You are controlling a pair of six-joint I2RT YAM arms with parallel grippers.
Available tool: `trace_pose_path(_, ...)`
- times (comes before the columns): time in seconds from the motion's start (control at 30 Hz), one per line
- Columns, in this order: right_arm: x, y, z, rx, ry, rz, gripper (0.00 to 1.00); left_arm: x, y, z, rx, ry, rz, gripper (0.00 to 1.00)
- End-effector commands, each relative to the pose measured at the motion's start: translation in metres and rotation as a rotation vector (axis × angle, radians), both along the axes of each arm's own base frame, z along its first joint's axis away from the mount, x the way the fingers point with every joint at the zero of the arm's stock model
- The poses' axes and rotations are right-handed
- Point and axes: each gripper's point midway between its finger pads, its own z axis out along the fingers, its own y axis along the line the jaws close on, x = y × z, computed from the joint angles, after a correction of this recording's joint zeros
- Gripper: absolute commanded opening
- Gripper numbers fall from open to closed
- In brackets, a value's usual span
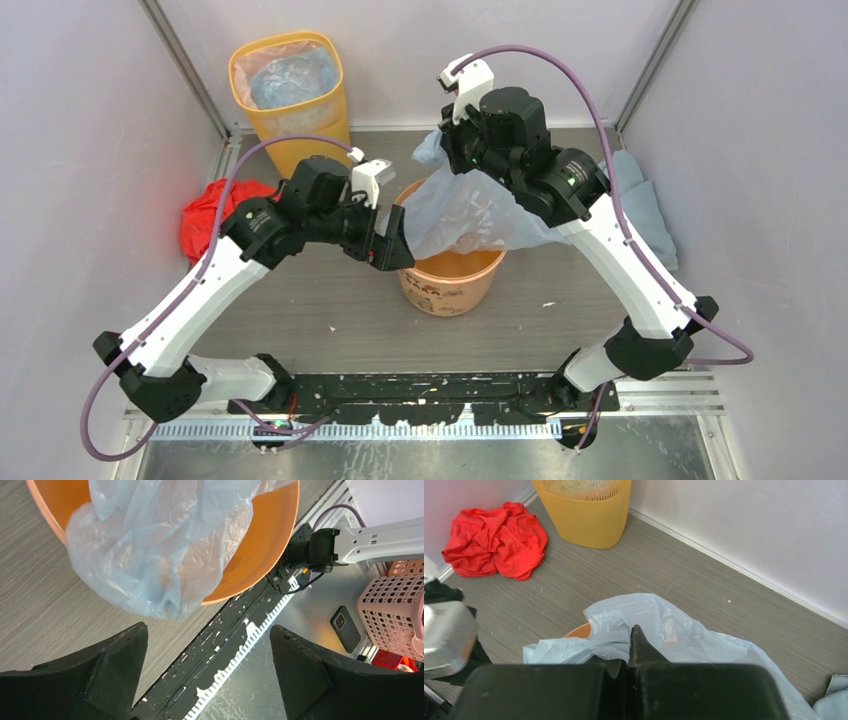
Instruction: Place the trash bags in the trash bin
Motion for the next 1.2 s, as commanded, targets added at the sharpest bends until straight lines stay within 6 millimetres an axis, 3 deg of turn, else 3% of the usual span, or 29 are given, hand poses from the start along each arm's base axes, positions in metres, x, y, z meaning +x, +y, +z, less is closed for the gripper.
trace_pose_path(0.0, -0.012, -0.006, 0.042, 0.103, -0.084, 0.003, 0.01, -0.005, 0.009, 0.028, -0.032, -0.076, 0.008, 0.92)
trace_pose_path(0.23, -0.018, -0.016, 0.056, 0.127, -0.118, -0.025, 0.01, -0.002, 0.009, 0.025, -0.034, -0.077, 0.023, 0.92)
trace_pose_path(0.43, -0.026, -0.032, 0.064, 0.124, -0.146, -0.045, 0.01, 0.031, -0.006, 0.015, -0.001, -0.106, 0.065, 0.9)
trace_pose_path(0.53, -0.03, -0.036, 0.063, 0.124, -0.147, -0.046, 0.01, 0.047, -0.022, 0.025, -0.035, -0.131, 0.066, 0.82)
trace_pose_path(0.73, -0.031, -0.037, 0.057, 0.106, -0.135, -0.047, 0.01, 0.061, -0.043, 0.037, -0.07, -0.155, 0.028, 0.54)
trace_pose_path(0.83, -0.028, -0.033, 0.052, 0.101, -0.124, -0.04, 0.01, 0.069, -0.043, 0.025, -0.021, -0.154, 0.033, 0.51)
trace_pose_path(1.17, -0.025, -0.008, 0.043, 0.109, -0.088, 0.022, 0.01, 0.084, -0.033, -0.047, 0.202, -0.06, 0.08, 0.48)
